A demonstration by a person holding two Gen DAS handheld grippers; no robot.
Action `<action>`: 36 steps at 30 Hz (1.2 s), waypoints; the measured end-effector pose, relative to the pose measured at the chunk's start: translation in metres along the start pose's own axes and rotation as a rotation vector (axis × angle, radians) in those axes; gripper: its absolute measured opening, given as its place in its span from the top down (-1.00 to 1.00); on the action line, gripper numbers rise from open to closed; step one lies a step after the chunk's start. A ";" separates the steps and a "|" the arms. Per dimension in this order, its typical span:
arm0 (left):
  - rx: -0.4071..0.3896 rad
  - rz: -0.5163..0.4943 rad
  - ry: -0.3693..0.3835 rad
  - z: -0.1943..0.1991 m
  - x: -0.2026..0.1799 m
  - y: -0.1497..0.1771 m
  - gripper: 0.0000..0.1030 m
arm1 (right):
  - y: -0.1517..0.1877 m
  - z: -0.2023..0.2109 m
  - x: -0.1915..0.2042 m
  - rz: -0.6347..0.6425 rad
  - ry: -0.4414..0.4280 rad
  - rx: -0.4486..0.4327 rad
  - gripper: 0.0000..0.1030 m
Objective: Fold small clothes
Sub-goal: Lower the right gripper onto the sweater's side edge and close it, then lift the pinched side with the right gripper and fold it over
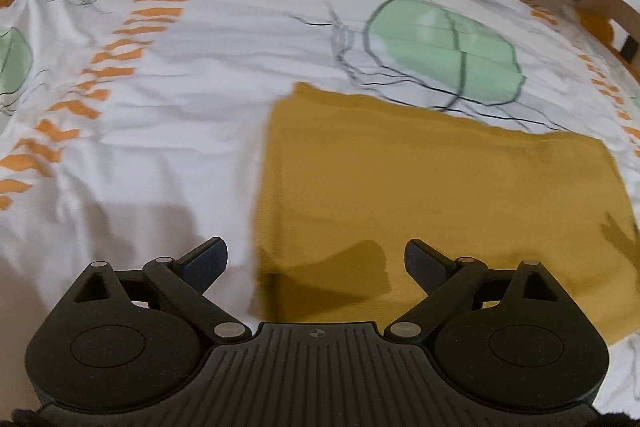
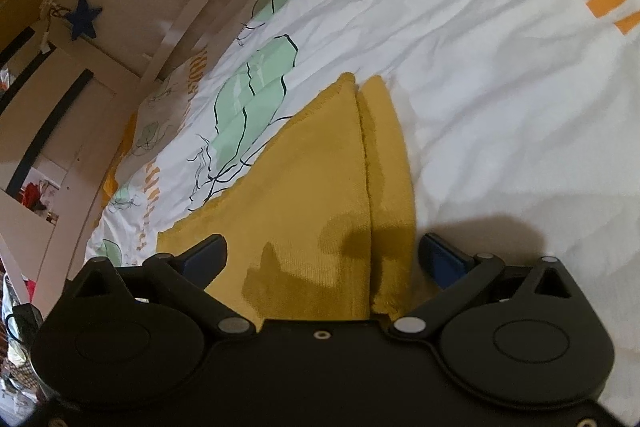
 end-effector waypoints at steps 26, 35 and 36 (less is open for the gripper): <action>0.024 0.126 0.117 -0.006 0.008 -0.024 -0.85 | 0.008 -0.007 0.041 0.235 0.304 0.053 0.45; 0.014 0.163 0.148 0.004 0.020 -0.027 -0.85 | 0.009 -0.015 0.099 0.255 0.291 0.063 0.47; 0.012 0.165 0.149 0.005 0.022 -0.028 -0.85 | 0.009 -0.017 0.105 0.253 0.281 0.063 0.48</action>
Point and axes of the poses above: each gripper's, at about its wrist camera, not at the fingertips, and z roughly against the way its jaws point, x to its left, y to its underside, the point moved 10 cm from there along -z, roughly the way its jaws point, and after that the axes turned 3 degrees about -z, right-handed, at the moved point
